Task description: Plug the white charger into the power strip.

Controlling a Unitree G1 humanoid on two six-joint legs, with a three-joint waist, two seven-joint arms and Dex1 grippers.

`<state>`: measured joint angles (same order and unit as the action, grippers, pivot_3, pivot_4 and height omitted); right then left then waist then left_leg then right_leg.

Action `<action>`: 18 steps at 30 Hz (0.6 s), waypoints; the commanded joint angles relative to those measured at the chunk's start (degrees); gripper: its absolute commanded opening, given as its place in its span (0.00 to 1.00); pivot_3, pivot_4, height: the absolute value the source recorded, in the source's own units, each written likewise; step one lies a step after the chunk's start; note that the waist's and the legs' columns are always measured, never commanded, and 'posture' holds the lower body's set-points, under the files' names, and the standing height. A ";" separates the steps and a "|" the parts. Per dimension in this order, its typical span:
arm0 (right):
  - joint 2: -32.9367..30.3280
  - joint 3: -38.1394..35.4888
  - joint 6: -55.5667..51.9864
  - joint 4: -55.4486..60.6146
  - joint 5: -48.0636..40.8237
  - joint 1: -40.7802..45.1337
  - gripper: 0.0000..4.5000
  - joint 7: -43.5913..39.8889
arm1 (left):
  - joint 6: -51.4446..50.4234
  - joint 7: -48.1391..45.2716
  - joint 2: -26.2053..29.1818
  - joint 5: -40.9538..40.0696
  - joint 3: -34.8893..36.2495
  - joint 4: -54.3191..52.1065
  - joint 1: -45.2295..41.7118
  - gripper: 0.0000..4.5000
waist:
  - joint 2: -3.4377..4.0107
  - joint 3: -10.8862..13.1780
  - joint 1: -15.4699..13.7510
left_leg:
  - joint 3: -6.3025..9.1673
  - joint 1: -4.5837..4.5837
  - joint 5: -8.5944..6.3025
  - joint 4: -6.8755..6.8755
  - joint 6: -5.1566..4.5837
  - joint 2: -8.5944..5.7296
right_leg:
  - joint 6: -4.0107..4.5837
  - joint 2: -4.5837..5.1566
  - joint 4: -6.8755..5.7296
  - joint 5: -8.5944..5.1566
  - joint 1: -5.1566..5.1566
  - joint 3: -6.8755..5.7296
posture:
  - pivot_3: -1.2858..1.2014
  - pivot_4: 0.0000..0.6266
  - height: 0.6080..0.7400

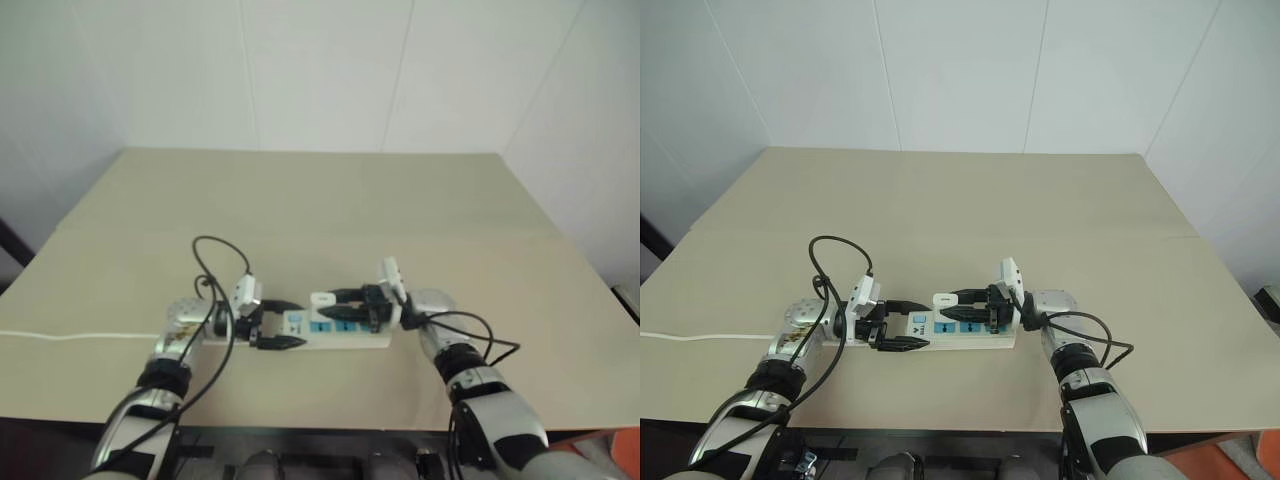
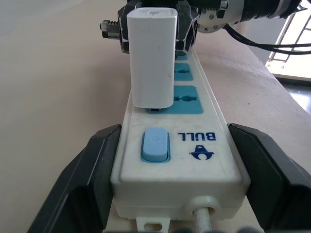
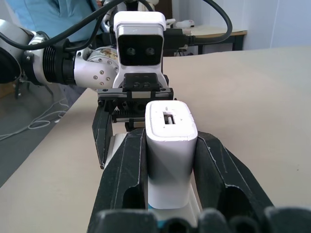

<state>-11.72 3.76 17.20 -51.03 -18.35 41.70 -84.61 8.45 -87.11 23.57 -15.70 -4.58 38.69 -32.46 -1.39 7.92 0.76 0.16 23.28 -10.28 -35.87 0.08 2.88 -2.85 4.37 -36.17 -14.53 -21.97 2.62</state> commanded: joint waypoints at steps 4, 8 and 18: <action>-1.21 0.12 2.54 -0.57 3.17 -1.50 0.25 2.48 | -0.26 -1.23 0.64 -0.71 -0.10 -2.95 0.97 0.72 | 0.00 0.00 0.05 | 0.00 0.01 0.00 0.01 0.00 0.00 | 0.00 0.00 0.01 0.00 -0.02 0.00 | 0.52 0.24 1.00; -1.27 0.76 1.40 -0.56 4.27 -0.41 0.25 2.80 | -0.47 -1.00 0.63 -0.79 -0.14 -3.56 1.41 0.72 | 0.01 0.00 0.10 | 0.00 0.02 0.00 0.01 0.00 0.00 | 0.00 0.00 0.00 0.00 -0.04 0.01 | 0.52 0.24 1.00; -1.41 3.83 0.28 -2.31 8.45 1.29 0.25 5.47 | -0.62 -0.35 0.40 -0.62 -0.09 -4.50 2.12 0.72 | 0.01 0.00 0.39 | -0.01 -0.03 0.00 0.03 0.00 0.01 | 0.01 -0.01 -0.04 0.00 -0.06 0.04 | 0.52 0.24 1.00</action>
<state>-11.63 6.54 18.59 -50.64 -14.32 43.35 -83.37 7.53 -86.22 24.14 -15.83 -3.92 36.93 -30.61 -1.38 7.92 1.14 0.15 23.24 -10.28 -35.84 0.08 2.89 -2.84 4.36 -36.21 -14.53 -22.03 2.67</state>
